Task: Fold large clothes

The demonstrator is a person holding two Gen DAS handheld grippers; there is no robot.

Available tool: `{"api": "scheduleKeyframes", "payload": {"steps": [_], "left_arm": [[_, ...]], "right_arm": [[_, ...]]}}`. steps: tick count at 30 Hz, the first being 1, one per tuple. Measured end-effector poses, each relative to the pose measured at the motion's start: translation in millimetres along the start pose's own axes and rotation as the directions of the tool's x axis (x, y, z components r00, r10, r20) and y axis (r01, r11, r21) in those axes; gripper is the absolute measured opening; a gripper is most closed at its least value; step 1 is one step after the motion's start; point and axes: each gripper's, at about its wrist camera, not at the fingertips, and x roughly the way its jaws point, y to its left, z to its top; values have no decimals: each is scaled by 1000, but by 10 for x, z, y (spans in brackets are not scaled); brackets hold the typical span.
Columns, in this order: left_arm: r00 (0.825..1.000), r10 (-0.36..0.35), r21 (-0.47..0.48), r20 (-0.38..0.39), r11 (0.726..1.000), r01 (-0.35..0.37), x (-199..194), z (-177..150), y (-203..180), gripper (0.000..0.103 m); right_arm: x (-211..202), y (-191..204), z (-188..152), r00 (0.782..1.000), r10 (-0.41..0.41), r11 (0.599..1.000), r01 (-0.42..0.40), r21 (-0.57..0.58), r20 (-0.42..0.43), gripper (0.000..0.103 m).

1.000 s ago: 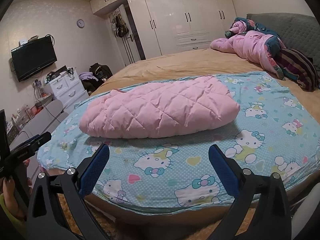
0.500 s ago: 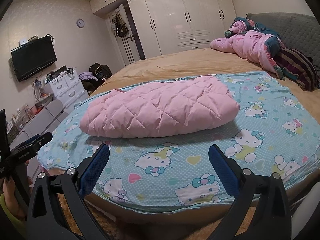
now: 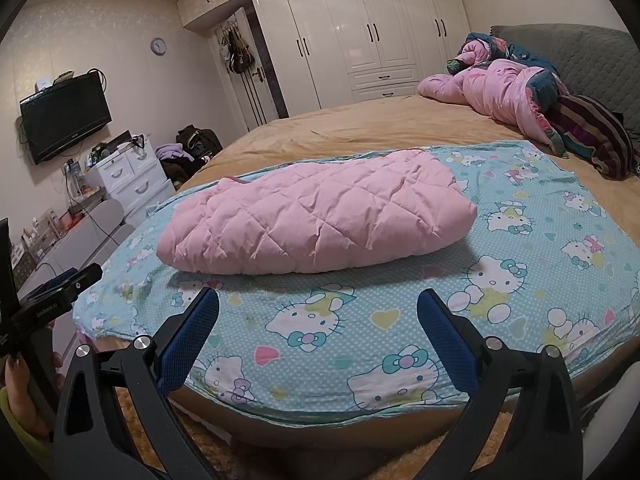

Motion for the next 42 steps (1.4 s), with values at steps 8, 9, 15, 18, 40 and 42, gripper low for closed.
{"api": "scheduleKeyframes", "payload": {"steps": [8,9,15,18,40,42], "left_arm": [[1000,15,-3,1,1000,-15,-1,8,5,94],[1000,18,-3,1,1000,-18,1,9,5,94],[1000,28,2,-8,1000,-28,20,0,-5,94],[1000,30,1,-5,1000,-30,14,-7,-7,94],[998,50,-28,-35,998,-51,103,-73,34,94],[997,60,-50,-49,997,-62,168,-88,123,94]], "right_arm": [[2,-8,-1,1000,-2,1000,2,1,0,99],[2,-11,-1,1000,-2,1000,2,2,0,99],[-3,-13,-3,1000,-3,1000,3,2,-1,99],[-5,-13,-3,1000,-3,1000,3,1,0,99],[-19,-102,-55,1000,-26,1000,26,15,-7,99],[-33,-157,-76,999,-54,998,54,25,1,99]]}}
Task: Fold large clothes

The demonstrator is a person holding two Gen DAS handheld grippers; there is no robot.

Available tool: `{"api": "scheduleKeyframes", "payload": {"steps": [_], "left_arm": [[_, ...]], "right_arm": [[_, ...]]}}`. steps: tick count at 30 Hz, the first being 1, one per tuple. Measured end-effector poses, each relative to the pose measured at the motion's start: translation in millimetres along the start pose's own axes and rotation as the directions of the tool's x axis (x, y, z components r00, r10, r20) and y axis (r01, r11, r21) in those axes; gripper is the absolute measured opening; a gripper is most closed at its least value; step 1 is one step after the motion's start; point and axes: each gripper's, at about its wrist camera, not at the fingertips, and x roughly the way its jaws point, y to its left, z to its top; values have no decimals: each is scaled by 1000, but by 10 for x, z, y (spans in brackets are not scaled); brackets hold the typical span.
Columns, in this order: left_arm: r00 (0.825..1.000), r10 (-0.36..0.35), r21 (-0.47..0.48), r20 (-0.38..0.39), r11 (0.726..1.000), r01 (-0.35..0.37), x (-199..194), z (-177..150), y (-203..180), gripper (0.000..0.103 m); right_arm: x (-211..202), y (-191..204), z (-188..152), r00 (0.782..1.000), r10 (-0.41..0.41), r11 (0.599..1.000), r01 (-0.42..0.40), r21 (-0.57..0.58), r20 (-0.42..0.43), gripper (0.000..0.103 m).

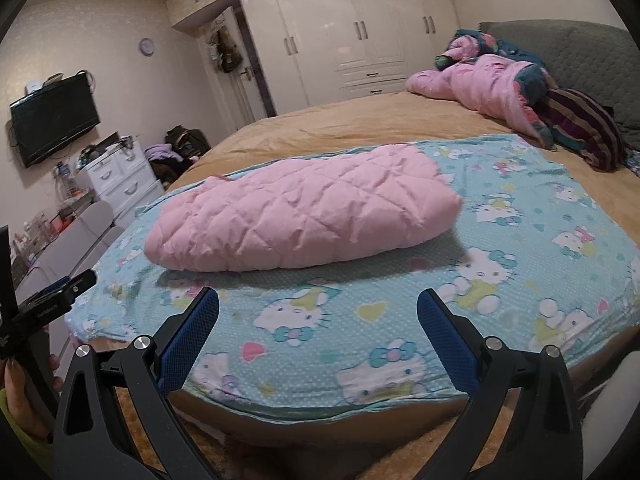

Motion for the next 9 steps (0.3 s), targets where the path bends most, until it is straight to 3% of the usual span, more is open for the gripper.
{"api": "scheduleKeyframes", "payload": {"steps": [3,5,7,8,9], "left_arm": [[999,31,-75,-39,997,-34,200,23,291,94],[994,85,-132,-69,987,-94,432,101,644,94],[982,159,-181,-106,968,-176,657,201,1046,94],[969,213,-218,-123,947,-236,815,284,1385,94],[960,247,-237,-131,933,-272,903,336,1574,94]], "right_arm": [[-64,-274,-37,996,-92,995,91,38,20,99],[-155,-741,-115,978,-205,975,201,96,39,99],[-242,-1376,-244,928,-373,911,364,195,6,99],[-318,-1772,-341,889,-458,856,448,257,-24,99],[-439,-2224,-472,827,-557,769,547,329,-74,99]]}}
